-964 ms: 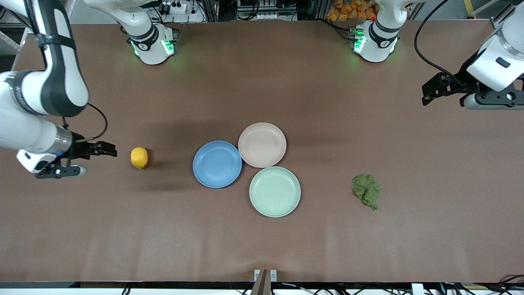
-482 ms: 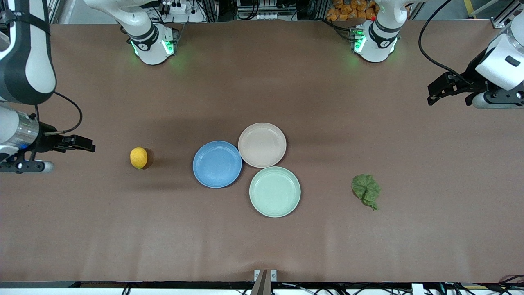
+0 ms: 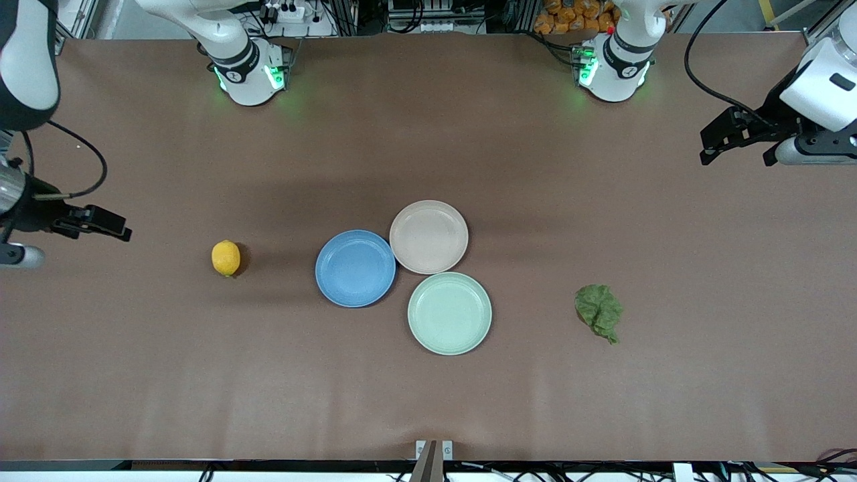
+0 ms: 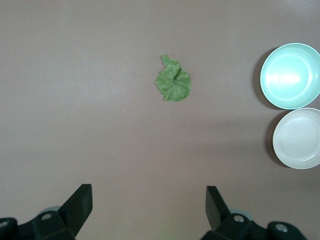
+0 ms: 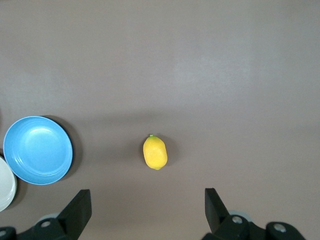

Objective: Pick lemon and lettuce from blue and beige plates

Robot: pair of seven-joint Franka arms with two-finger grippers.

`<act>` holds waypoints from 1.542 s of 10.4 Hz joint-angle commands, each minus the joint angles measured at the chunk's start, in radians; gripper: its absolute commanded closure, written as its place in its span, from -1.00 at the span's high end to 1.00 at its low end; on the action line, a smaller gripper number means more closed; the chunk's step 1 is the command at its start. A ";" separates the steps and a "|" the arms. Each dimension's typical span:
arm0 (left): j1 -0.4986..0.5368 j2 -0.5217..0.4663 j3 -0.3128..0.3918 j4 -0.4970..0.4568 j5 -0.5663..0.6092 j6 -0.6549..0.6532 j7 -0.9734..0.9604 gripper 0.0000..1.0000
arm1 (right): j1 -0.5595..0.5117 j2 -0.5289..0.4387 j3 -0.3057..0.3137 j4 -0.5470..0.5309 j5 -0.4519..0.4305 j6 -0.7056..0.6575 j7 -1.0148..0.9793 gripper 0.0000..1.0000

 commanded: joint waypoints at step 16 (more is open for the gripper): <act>0.004 -0.011 -0.009 -0.002 -0.024 -0.001 0.006 1.00 | 0.023 -0.096 0.102 0.094 -0.098 -0.137 0.114 1.00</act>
